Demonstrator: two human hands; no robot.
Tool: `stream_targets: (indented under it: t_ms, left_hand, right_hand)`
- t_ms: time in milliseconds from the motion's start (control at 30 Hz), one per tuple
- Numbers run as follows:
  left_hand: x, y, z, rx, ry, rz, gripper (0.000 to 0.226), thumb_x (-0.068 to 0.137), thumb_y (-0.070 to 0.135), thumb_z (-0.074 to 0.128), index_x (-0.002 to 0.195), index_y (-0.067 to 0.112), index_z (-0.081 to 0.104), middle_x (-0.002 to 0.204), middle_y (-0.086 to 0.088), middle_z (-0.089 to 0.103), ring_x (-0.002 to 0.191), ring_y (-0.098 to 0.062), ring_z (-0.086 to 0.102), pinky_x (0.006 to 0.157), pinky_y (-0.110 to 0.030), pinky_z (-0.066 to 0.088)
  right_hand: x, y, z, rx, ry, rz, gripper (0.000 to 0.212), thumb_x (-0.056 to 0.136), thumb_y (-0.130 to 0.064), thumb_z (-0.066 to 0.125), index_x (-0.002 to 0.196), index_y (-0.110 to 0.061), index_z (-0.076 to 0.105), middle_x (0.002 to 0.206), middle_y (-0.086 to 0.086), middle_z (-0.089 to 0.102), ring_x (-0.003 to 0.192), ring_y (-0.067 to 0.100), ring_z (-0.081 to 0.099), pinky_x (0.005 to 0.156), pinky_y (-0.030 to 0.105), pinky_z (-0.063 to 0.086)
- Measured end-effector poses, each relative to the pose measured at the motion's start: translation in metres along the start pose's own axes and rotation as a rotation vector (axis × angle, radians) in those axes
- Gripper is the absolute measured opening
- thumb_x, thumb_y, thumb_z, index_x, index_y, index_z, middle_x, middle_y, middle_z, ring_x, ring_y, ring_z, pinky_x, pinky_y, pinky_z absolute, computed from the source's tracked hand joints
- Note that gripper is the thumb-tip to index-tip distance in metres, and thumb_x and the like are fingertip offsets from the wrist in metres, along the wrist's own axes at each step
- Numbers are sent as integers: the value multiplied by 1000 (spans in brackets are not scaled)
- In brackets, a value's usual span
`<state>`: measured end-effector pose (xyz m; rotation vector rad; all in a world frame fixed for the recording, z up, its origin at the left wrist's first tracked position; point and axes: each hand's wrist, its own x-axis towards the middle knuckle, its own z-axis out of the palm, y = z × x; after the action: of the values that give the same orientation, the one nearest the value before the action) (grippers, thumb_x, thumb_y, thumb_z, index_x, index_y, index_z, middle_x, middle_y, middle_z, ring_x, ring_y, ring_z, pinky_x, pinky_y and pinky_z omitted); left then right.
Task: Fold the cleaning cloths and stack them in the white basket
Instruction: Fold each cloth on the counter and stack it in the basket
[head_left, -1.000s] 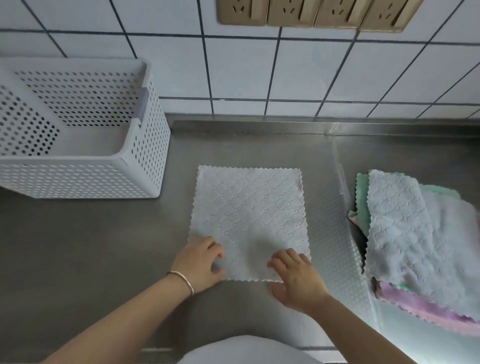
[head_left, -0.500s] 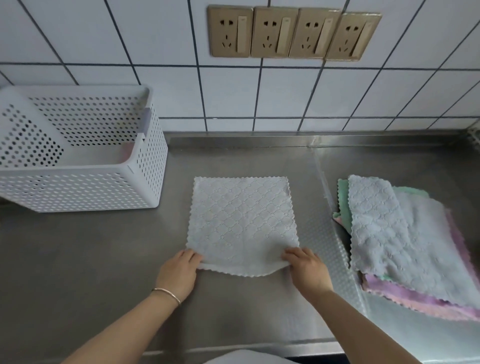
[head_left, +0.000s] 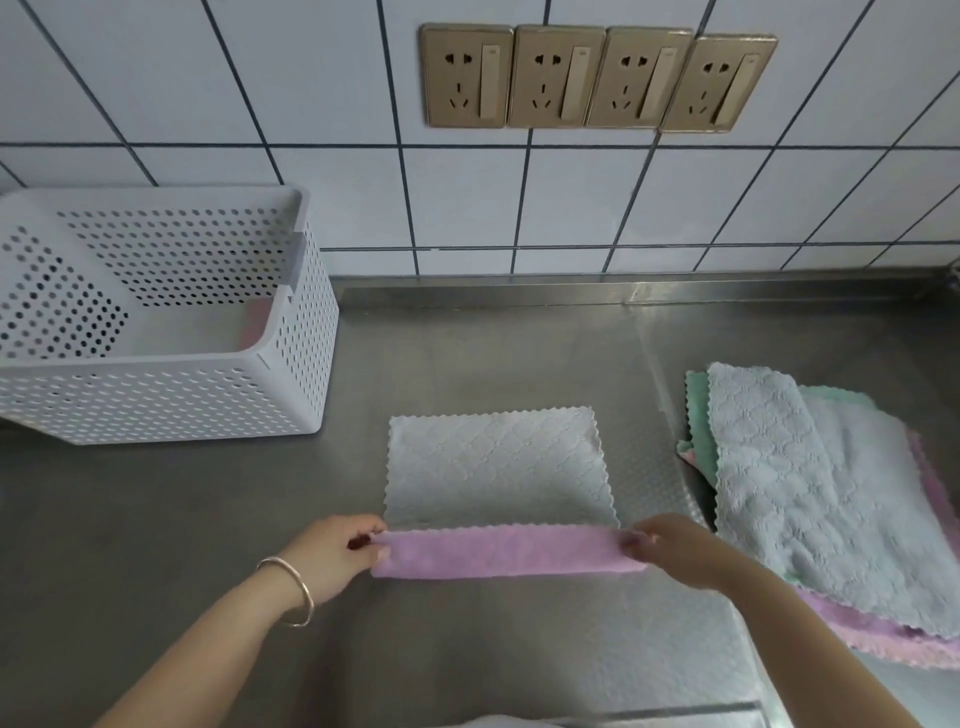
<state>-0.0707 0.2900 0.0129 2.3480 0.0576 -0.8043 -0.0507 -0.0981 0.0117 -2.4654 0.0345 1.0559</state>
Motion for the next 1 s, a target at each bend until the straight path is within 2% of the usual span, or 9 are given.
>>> stream_targets:
  t_ms: [100,167,267,333,467,700,833,900,1000]
  left_hand:
    - [14,15,-5,-299,127,-51,20,86,8,55,70,19,59,62,4,51,62,-13,43,60,-25,36]
    - [31,23,-6,-424,239,-114,14,89,7,51,77,8,59,67,-4,52,66,-17,45,65,-28,40]
    - [59,28,-5,-253,432,-179,18,92,18,47,75,13,50,70,-11,55,65,-25,48,58,-31,36]
    - [75,29,-4,-186,489,-213,13,93,20,44,85,12,52,78,-15,58,72,-30,54,59,-32,36]
    - [102,27,0,-124,506,-255,20,94,20,43,102,4,54,98,-23,63,89,-38,57,70,-32,36]
    - [126,29,-4,-33,490,-296,25,93,18,46,109,2,57,110,-25,63,101,-42,56,83,-37,42]
    - [132,29,-5,-2,473,-337,31,95,21,43,118,5,55,115,-23,62,105,-41,55,87,-38,43]
    - [134,30,-6,31,472,-344,31,95,22,42,119,5,54,116,-24,61,105,-41,55,87,-39,43]
    - [133,33,-5,61,471,-351,30,96,22,41,117,5,54,114,-24,62,104,-41,56,84,-39,44]
  right_hand:
    - [16,-9,-10,240,200,40,25,94,-24,51,75,-10,58,77,8,60,71,20,53,62,28,39]
    - [33,-19,-15,323,318,55,19,93,-23,52,85,-10,62,82,9,64,78,24,58,67,31,43]
    - [58,-34,-24,317,411,72,21,93,-25,50,99,-8,61,87,7,61,83,23,56,70,29,39]
    - [71,-44,-30,294,440,81,18,95,-24,47,95,-8,57,85,6,56,81,23,51,70,28,34]
    - [94,-49,-36,261,455,116,26,95,-21,46,70,-19,41,80,9,52,76,25,47,67,29,32]
    - [116,-41,-35,236,461,151,37,92,-19,52,61,-22,32,61,-6,40,74,23,44,64,28,29]
    - [122,-41,-35,233,449,170,15,93,-24,51,83,-13,53,80,10,57,88,29,56,68,28,33]
    - [125,-42,-34,217,466,184,22,93,-27,51,99,-8,60,95,15,64,94,32,59,69,29,36]
    - [128,-44,-33,184,493,209,28,93,-31,52,108,-9,61,104,16,66,99,34,59,75,34,43]
